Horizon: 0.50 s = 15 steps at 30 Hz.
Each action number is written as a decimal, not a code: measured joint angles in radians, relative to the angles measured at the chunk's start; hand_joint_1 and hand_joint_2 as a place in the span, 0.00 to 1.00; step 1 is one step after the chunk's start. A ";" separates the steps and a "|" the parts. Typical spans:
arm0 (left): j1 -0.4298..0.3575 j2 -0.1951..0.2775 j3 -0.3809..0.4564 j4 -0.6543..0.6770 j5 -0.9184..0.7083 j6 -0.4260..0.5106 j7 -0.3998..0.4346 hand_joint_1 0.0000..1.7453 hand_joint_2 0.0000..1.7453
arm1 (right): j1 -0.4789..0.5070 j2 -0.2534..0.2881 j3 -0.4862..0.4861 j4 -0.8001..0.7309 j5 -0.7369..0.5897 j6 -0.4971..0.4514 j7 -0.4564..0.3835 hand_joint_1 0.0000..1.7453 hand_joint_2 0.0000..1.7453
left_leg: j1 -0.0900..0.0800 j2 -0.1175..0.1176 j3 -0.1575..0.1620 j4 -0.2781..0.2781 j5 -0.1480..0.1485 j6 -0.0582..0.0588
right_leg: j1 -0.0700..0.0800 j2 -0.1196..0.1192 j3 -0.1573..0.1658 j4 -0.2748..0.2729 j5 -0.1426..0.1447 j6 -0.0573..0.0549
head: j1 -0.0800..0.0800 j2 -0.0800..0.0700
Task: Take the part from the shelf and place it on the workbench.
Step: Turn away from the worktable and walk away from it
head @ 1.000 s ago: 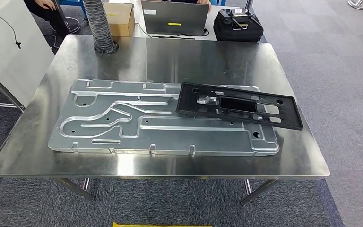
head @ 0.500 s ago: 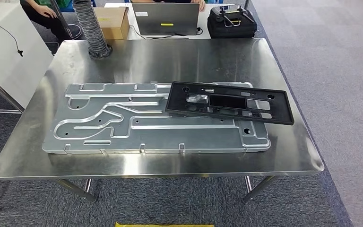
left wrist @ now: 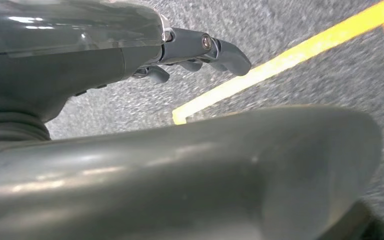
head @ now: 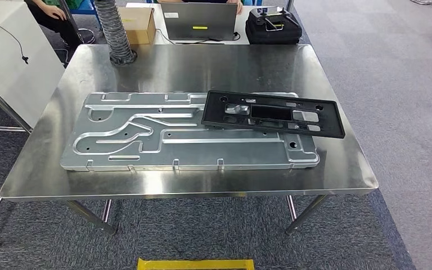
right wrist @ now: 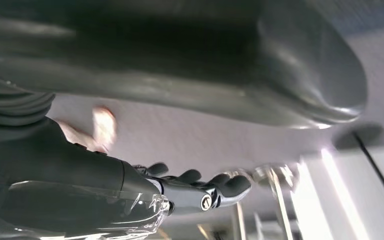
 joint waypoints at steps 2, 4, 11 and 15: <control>0.001 0.000 -0.001 0.000 -0.006 -0.002 0.005 0.00 0.00 | 0.000 0.037 -0.009 0.018 0.006 0.002 0.025 0.00 0.00 | 0.000 0.002 -0.020 0.006 0.011 -0.005 | -0.006 -0.001 0.018 0.036 -0.008 0.007 | 0.000 0.000; 0.000 0.000 -0.001 0.000 -0.011 -0.005 0.010 0.00 0.00 | -0.002 0.067 -0.019 0.031 0.008 0.005 0.048 0.00 0.00 | 0.002 0.003 -0.035 0.015 0.018 -0.012 | -0.010 -0.002 0.111 -0.081 0.033 0.008 | 0.001 0.000; -0.011 0.002 -0.004 0.000 -0.020 -0.011 0.018 0.00 0.00 | -0.013 0.167 -0.042 0.065 0.028 0.049 0.103 0.00 0.00 | 0.006 0.002 -0.058 0.046 0.019 -0.056 | 0.005 0.001 0.198 -0.245 0.070 -0.053 | 0.000 0.000; -0.010 0.002 -0.004 0.000 -0.019 -0.011 0.021 0.00 0.00 | -0.016 0.226 -0.042 0.081 0.047 0.076 0.132 0.00 0.00 | 0.010 -0.001 -0.133 0.265 -0.143 -0.070 | 0.011 -0.002 0.161 -0.247 0.102 -0.076 | 0.000 0.000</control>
